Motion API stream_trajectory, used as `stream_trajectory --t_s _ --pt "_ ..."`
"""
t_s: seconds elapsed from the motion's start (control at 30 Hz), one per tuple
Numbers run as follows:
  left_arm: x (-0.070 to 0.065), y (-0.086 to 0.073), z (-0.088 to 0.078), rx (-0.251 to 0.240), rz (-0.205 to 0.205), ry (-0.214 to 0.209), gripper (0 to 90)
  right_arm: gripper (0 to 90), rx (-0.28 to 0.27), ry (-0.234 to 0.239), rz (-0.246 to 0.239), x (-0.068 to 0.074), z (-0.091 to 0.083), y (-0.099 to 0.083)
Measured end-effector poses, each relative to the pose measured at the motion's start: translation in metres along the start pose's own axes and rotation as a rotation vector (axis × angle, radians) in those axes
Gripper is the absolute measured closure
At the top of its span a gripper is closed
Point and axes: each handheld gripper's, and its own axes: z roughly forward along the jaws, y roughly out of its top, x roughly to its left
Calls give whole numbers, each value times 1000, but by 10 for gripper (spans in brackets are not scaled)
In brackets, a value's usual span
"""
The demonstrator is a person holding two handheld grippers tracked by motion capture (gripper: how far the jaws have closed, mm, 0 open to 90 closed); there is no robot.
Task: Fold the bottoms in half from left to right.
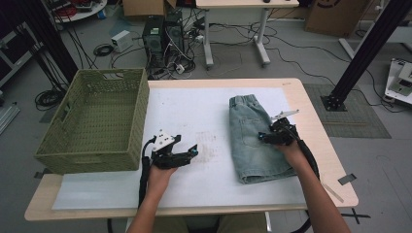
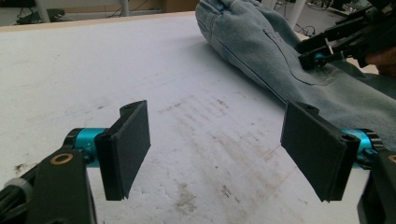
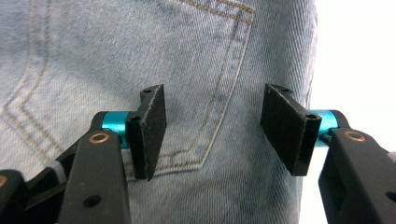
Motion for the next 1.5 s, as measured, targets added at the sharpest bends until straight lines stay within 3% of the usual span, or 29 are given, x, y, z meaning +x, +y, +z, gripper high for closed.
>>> stream_trajectory --t_s 0.17,0.33,0.57,0.73,0.83,1.03,1.27,1.5 --pt "1 0 1 -4 -2 -4 241 413 -59 37 15 1 -22 -13" --pt "-1 0 1 -7 -4 -8 240 412 15 23 -57 7 -21 -28" --pt "0 0 -1 -9 -1 -6 241 413 11 36 -39 10 -28 -38" --pt "0 1 -3 -13 -1 -8 240 452 -46 55 -20 9 -45 -53" --pt "-1 1 -3 -17 -6 -8 241 483 -13 43 -31 11 -47 -64" --pt "-1 2 -5 -20 -6 -7 240 530 -51 46 -3 10 -59 -82" --pt "0 2 -5 -18 -6 -9 241 673 -65 36 -9 11 -75 -102" --pt "2 1 -7 -22 -9 -2 240 677 -63 29 -16 7 -85 -111"
